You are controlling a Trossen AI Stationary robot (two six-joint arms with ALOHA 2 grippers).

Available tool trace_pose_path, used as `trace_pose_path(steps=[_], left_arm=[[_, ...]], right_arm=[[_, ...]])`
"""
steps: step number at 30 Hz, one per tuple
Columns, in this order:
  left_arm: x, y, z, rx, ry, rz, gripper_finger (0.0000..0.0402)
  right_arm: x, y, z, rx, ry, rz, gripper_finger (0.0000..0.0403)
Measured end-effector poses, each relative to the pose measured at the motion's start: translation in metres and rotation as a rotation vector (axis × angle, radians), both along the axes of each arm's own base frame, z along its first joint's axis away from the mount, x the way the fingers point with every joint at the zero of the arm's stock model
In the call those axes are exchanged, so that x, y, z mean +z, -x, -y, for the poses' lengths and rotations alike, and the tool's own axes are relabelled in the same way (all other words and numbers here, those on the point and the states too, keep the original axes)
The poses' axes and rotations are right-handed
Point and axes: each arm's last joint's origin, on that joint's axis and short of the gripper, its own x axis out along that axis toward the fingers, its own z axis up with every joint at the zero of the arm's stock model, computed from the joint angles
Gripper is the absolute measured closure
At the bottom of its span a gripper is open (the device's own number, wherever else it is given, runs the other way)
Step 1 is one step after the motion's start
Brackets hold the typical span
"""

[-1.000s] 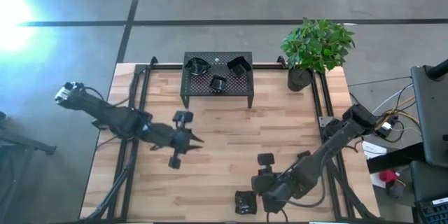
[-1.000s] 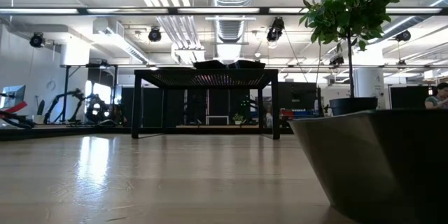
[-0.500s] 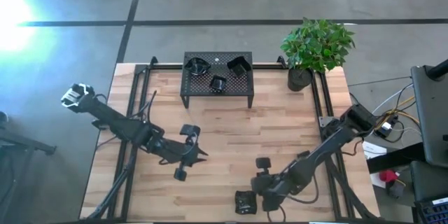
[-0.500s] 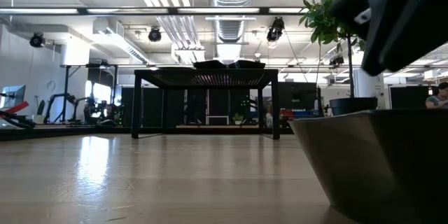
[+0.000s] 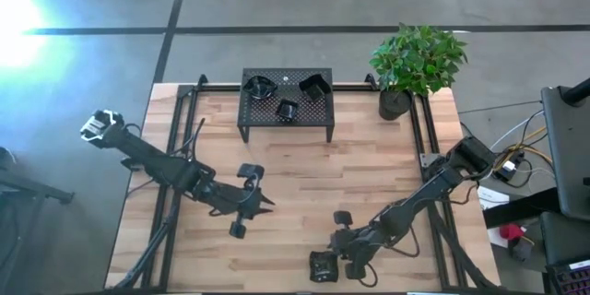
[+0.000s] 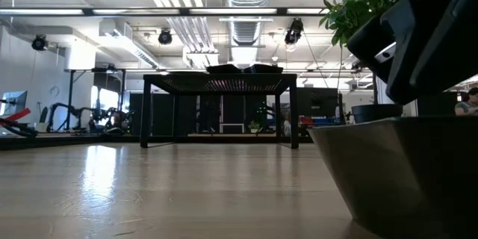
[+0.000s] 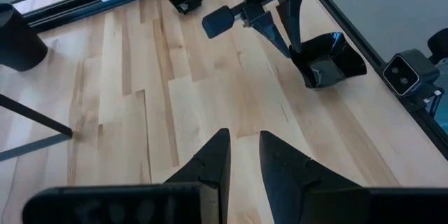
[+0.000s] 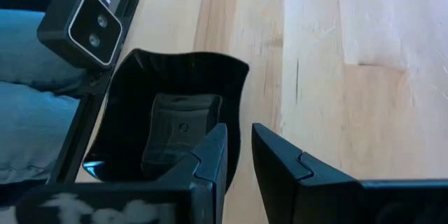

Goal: Pick & Place Mini shaped plates
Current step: Stack the distorted square plate on top of the distorted square plates on the shelf

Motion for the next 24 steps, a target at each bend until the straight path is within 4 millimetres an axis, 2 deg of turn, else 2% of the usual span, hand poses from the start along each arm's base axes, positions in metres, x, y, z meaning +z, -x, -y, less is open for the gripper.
trace_pose_path(steps=[12, 17, 24], left_arm=[[0.0, 0.0, 0.0, 0.0, -0.001, 0.0, 0.033], [0.001, -0.001, 0.0, -0.002, 0.002, 0.011, 0.033], [0.003, -0.001, 0.0, -0.005, 0.005, 0.024, 0.033]], right_arm=[[-0.015, 0.001, 0.001, 0.001, -0.009, 0.01, 0.0339], [-0.032, -0.005, -0.006, 0.026, -0.008, -0.044, 0.0339], [-0.037, -0.015, -0.014, 0.036, 0.005, -0.06, 0.0343]])
